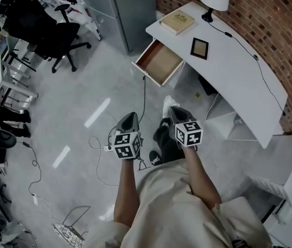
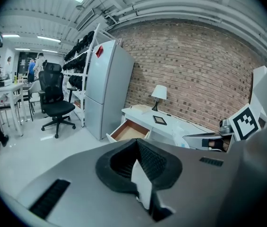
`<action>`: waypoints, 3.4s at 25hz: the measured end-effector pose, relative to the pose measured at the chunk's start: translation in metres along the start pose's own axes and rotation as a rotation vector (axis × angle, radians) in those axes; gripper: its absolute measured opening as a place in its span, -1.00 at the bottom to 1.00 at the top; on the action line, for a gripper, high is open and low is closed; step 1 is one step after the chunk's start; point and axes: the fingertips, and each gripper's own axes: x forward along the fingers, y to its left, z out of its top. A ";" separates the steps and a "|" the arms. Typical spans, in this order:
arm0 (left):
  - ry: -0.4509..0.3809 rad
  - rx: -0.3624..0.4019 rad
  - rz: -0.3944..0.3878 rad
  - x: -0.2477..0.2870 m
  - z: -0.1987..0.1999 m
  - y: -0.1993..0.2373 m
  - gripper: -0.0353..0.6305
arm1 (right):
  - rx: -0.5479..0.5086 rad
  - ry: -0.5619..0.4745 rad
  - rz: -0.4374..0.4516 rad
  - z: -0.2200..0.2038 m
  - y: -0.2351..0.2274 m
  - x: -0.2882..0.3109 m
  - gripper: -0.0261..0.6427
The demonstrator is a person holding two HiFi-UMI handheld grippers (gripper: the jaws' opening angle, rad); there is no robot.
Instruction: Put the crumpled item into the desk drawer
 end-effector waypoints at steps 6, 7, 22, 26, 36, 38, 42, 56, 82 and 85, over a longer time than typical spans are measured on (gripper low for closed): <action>0.030 0.052 0.013 0.030 0.012 0.023 -0.84 | 0.013 -0.003 0.020 0.018 -0.005 0.049 -0.84; 0.033 0.052 0.017 0.035 0.015 0.028 -0.85 | 0.015 0.001 0.027 0.021 -0.004 0.058 -0.84; 0.103 0.126 0.020 0.153 0.086 0.059 -0.85 | -0.039 0.016 0.042 0.105 -0.056 0.169 -0.84; 0.112 0.212 0.020 0.181 0.103 0.062 -0.84 | -0.031 0.018 0.044 0.119 -0.072 0.190 -0.84; 0.101 0.128 0.015 0.242 0.121 0.064 -0.85 | -0.037 0.028 0.019 0.133 -0.124 0.214 -0.84; 0.100 0.124 0.009 0.250 0.123 0.060 -0.85 | -0.026 0.036 0.006 0.131 -0.135 0.214 -0.84; 0.092 0.098 0.000 0.259 0.126 0.062 -0.85 | -0.020 0.046 -0.018 0.129 -0.150 0.215 -0.84; 0.149 0.103 -0.133 0.313 0.151 0.091 -0.85 | 0.073 0.032 -0.148 0.147 -0.165 0.251 -0.84; 0.394 0.327 -0.526 0.416 0.119 0.149 -0.85 | 0.251 0.094 -0.453 0.091 -0.172 0.333 -0.84; 0.412 0.346 -0.530 0.422 0.107 0.152 -0.85 | 0.303 0.092 -0.468 0.068 -0.175 0.341 -0.84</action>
